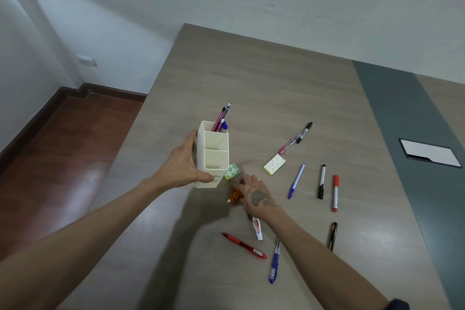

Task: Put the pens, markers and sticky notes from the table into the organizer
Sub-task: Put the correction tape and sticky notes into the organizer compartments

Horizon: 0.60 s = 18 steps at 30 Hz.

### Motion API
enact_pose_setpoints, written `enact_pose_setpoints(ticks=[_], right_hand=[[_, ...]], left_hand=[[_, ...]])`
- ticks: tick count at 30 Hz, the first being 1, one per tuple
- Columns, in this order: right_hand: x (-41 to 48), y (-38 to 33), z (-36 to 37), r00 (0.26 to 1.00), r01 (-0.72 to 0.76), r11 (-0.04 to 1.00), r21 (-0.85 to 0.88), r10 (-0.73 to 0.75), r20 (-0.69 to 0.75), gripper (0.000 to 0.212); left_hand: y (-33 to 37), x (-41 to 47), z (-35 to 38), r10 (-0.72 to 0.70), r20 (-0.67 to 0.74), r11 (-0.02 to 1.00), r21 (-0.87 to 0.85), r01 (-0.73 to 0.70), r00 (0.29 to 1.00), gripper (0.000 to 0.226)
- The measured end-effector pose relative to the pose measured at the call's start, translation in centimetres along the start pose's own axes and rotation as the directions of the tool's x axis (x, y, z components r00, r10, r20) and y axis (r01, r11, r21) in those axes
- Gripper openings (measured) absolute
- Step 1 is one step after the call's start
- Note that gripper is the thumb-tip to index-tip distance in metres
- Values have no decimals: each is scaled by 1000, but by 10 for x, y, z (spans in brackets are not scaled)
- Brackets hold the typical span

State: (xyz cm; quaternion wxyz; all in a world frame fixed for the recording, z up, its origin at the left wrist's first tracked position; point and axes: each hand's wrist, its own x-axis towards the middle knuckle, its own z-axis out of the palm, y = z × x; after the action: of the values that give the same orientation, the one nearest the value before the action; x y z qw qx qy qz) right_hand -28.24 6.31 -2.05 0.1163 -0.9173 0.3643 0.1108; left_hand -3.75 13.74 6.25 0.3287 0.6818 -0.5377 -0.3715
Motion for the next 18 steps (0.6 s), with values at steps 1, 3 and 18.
enact_pose_setpoints(ticks=[1,3,18], right_hand=[[1,0,1,1000,4,1000,-16,-4,7,62],[2,0,2,1000,5,1000,-21,-4,10,60],[-59,10,25,914,-405,895,189,397,79,46]], left_hand=[[-1,-2,-1,-2,-1,1000,-2,2,1000,119],[-3,-4,-1,-5,-2,1000,-4,5,1000,118],[-2,-8,4,7,-5,1000,-1,-7,1000,117]])
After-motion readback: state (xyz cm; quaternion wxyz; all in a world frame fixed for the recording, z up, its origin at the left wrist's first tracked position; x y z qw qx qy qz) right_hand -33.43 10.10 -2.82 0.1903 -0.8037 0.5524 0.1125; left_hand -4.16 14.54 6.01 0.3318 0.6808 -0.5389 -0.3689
